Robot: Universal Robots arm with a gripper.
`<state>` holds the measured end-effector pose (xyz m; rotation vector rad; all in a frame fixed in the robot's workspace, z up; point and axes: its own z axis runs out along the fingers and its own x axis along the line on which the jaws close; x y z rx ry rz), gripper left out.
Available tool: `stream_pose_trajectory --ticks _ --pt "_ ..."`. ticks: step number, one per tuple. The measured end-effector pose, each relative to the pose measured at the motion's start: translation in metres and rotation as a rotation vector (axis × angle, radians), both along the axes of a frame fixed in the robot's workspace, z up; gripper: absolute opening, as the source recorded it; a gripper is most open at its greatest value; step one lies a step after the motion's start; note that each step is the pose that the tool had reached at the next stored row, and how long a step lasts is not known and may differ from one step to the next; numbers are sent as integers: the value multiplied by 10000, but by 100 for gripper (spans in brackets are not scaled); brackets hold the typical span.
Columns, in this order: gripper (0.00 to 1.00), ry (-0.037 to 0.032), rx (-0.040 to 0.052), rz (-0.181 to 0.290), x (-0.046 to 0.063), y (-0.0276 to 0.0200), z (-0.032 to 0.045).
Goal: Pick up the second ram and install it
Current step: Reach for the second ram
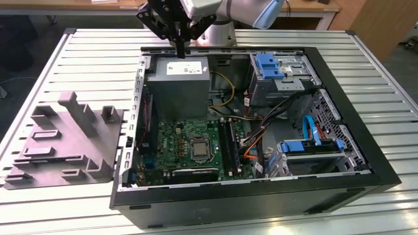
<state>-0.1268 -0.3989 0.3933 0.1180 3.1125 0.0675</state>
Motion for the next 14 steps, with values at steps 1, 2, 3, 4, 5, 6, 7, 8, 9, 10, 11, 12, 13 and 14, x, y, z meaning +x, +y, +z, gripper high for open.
stream_pose_trajectory --ticks 1,2,3,4,5,6,7,8,9,10,11,12,13,14 --pt "10 0 1 1 -16 0 0" --pt "10 0 1 1 -32 0 0" --pt "10 0 1 0 -49 0 0" --pt "10 -1 1 0 -67 0 0" --pt "10 0 1 -1 -86 0 0" --pt "10 0 1 -1 -106 0 0" --pt "10 0 1 0 -127 0 0" --pt "10 0 0 0 -151 0 0" --pt "10 0 1 1 -174 0 0" --pt "10 0 1 1 -199 0 0" --pt "10 0 0 0 -223 0 0" --pt "10 0 0 0 -247 0 0" --pt "10 -1 1 -1 -272 0 -1" --pt "10 -1 1 0 -302 0 0"
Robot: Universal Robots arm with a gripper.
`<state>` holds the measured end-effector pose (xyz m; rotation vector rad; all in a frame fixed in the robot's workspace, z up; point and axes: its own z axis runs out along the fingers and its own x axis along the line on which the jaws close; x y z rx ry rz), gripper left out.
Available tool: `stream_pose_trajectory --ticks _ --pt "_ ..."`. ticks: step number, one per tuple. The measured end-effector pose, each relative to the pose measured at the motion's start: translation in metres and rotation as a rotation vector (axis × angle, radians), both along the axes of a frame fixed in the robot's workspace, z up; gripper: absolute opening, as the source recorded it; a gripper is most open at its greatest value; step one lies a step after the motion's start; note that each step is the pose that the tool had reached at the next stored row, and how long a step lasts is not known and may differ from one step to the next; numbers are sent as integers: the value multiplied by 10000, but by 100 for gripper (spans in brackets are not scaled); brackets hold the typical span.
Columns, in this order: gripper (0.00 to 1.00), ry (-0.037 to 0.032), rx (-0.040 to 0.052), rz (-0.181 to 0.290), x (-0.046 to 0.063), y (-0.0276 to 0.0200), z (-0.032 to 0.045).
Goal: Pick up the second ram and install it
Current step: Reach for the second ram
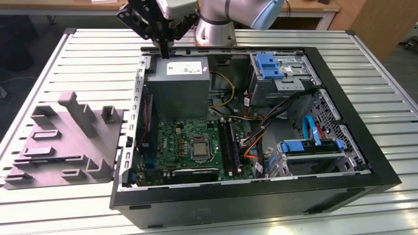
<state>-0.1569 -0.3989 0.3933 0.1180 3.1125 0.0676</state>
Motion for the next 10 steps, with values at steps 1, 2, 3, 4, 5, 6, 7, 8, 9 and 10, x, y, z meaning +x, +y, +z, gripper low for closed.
stream_pose_trajectory --ticks 1,2,3,4,5,6,7,8,9,10 --pt "10 -1 0 2 -33 0 0" --pt "10 -2 0 2 -66 0 0" --pt "10 -2 0 0 -97 0 0" --pt "10 -2 0 -1 -129 0 0" --pt "10 -4 0 0 -162 0 0" --pt "10 -4 0 1 -197 0 0" --pt "10 -5 -1 2 -232 0 0" --pt "10 -6 0 0 -269 0 0" --pt "10 -7 0 -1 -304 0 0" --pt "10 -8 0 0 -338 0 -1"
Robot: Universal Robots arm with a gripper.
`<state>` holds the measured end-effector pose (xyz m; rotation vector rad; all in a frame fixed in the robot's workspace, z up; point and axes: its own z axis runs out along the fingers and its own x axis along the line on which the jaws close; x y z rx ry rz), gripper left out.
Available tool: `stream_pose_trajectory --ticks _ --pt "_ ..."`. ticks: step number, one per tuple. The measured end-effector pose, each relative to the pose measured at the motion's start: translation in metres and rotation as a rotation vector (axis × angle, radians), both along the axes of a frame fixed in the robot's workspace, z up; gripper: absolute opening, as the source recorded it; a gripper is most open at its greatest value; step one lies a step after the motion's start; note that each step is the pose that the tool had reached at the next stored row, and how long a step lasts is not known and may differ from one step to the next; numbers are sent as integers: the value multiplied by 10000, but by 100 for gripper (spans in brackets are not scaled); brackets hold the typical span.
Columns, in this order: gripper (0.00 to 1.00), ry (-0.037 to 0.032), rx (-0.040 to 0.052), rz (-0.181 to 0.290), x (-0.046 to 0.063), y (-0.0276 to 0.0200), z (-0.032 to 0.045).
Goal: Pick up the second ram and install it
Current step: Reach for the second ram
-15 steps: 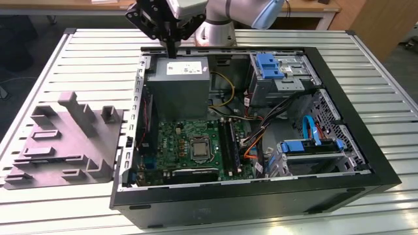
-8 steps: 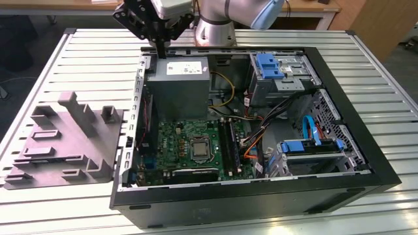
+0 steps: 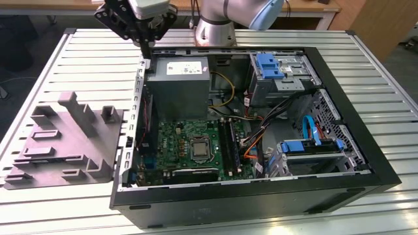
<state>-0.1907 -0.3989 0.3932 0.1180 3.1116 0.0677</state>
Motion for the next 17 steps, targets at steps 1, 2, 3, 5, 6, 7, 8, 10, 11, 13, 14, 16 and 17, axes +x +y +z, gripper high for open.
stream_pose_trajectory --ticks 1,2,3,5,6,7,8,10,11,13,14,16,17 --pt "10 -1 0 1 -35 0 0" --pt "10 -1 -1 2 -71 0 0" --pt "10 -2 0 1 -108 0 0" --pt "10 -3 -1 0 -184 0 0" --pt "10 -4 -1 0 -222 0 0" --pt "10 -5 0 2 -261 0 -1" --pt "10 -6 0 1 -299 0 -1" --pt "10 -7 0 0 -377 0 -1" --pt "10 -7 -1 1 -419 0 -1" --pt "10 -9 -1 1 -501 0 -2" --pt "10 -10 0 0 -542 0 -3" --pt "10 -10 0 1 -618 0 -4" --pt "10 -9 -1 1 -657 0 -4"
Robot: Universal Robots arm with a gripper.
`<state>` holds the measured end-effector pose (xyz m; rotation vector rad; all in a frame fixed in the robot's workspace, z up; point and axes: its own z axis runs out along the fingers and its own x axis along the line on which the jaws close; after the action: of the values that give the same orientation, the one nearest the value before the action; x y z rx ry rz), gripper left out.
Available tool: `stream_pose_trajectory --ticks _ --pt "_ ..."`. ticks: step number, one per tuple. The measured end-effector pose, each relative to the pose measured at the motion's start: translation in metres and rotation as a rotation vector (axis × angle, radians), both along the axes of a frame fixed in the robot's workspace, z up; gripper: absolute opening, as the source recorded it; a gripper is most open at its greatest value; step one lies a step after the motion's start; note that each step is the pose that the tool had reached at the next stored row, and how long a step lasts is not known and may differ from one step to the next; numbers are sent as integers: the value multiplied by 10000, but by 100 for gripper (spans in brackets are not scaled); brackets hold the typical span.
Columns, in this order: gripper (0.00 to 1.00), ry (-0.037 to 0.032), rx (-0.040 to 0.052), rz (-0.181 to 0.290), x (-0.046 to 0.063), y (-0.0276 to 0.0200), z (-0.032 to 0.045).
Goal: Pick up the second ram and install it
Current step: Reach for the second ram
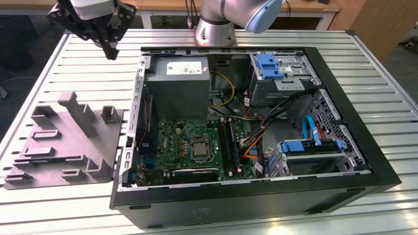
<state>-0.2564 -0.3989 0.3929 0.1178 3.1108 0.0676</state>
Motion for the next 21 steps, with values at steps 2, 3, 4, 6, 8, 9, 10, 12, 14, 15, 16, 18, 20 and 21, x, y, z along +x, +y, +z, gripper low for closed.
stream_pose_trajectory --ticks 2,3,4,6,8,9,10,12,14,15,16,18,20,21 --pt "10 -1 1 -1 -80 0 -1" --pt "10 -1 1 -2 -119 0 -2" --pt "10 -2 1 -1 -157 0 -3" --pt "10 0 0 0 -227 0 -3" --pt "10 -1 1 -1 -295 0 -5" --pt "10 -1 1 -2 -329 0 -5" --pt "10 -1 1 -1 -365 0 -6" --pt "10 -1 1 0 -437 0 -7" --pt "10 -1 1 1 -508 0 -7" --pt "10 -1 0 0 -546 0 -8" --pt "10 -2 1 -1 -582 0 -9" --pt "10 0 0 -1 -654 0 -9" --pt "10 0 0 0 -729 0 -10" --pt "10 -1 0 1 -766 0 -11"
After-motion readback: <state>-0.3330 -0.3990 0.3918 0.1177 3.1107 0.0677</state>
